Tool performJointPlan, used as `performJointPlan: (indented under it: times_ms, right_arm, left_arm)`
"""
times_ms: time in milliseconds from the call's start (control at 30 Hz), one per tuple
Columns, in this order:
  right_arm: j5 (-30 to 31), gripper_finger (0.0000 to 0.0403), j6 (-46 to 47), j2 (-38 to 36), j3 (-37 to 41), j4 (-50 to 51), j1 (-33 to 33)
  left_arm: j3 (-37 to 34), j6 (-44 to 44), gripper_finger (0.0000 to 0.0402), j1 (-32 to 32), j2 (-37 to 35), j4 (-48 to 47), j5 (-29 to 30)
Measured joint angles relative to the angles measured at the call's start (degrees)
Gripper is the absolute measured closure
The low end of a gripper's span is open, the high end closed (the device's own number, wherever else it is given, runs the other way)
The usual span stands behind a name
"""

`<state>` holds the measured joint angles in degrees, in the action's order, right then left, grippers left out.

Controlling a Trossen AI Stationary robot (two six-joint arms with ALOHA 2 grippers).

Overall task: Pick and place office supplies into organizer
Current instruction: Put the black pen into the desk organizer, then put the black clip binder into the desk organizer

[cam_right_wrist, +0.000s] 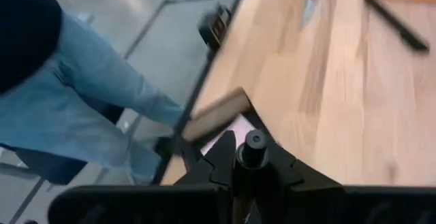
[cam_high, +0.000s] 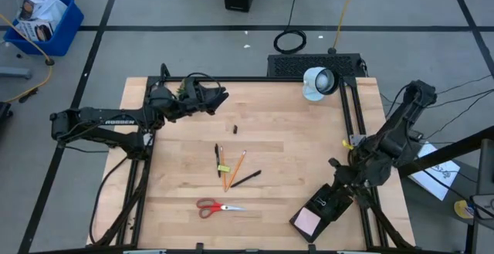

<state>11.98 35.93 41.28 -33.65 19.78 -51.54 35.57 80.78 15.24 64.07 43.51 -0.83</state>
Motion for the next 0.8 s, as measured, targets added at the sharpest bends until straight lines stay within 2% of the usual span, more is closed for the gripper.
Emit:
performJointPlan:
  times_ms: [167,467,800]
  right_arm:
    - [-1.3,0.0376,2.4,0.9,4.1,-2.9,0.0]
    - [-3.2,0.0360,0.6,2.6,4.9,-3.9,0.0]
    - [-2.1,0.0291,-4.2,2.4,4.9,-11.0,0.1]
  left_arm:
    - [0.0,0.3,0.0172,0.0,0.0,0.0,-0.2]
    - [0.0,-1.0,0.0172,0.0,0.0,0.0,-0.2]
    - [0.0,-1.0,0.0172,0.0,0.0,0.0,-0.4]
